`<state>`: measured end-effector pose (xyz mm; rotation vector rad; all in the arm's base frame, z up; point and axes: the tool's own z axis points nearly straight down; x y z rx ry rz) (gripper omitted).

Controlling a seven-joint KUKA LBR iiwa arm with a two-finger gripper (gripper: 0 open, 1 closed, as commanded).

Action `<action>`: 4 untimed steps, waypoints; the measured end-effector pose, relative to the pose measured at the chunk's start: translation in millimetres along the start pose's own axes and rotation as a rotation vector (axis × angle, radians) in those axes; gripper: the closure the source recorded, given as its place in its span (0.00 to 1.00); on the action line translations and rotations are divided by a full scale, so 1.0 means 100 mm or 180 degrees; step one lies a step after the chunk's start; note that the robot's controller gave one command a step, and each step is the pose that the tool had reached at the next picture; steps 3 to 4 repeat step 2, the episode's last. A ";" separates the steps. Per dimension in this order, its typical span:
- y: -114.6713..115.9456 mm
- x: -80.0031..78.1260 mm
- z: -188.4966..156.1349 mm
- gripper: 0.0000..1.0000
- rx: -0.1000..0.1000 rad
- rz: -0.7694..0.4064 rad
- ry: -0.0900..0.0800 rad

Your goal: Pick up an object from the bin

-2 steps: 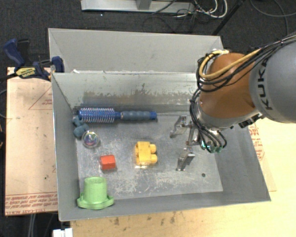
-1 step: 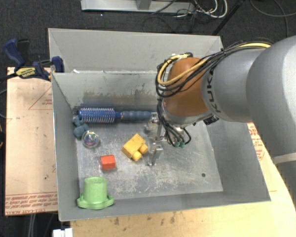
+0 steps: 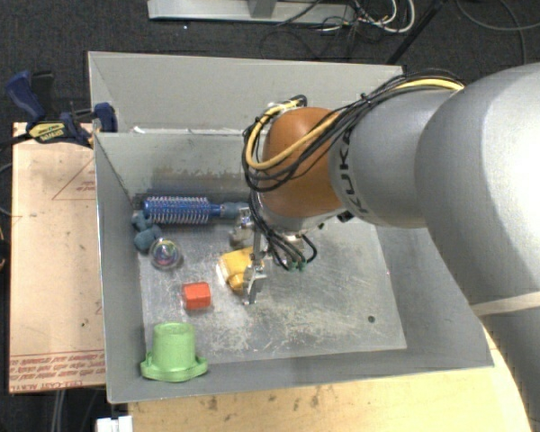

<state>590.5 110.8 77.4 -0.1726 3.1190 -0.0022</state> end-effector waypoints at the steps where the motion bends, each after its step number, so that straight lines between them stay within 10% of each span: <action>1: 0.01 -0.01 -0.02 1.00 -0.0014 0.0011 -0.0005; 2: 0.06 0.09 -1.45 1.00 -0.0013 -0.0081 0.0022; 4: 0.06 0.09 -1.45 1.00 -0.0013 -0.0081 0.0022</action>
Offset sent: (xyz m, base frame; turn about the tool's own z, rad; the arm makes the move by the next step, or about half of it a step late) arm 0.0000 0.0000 0.0000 0.0000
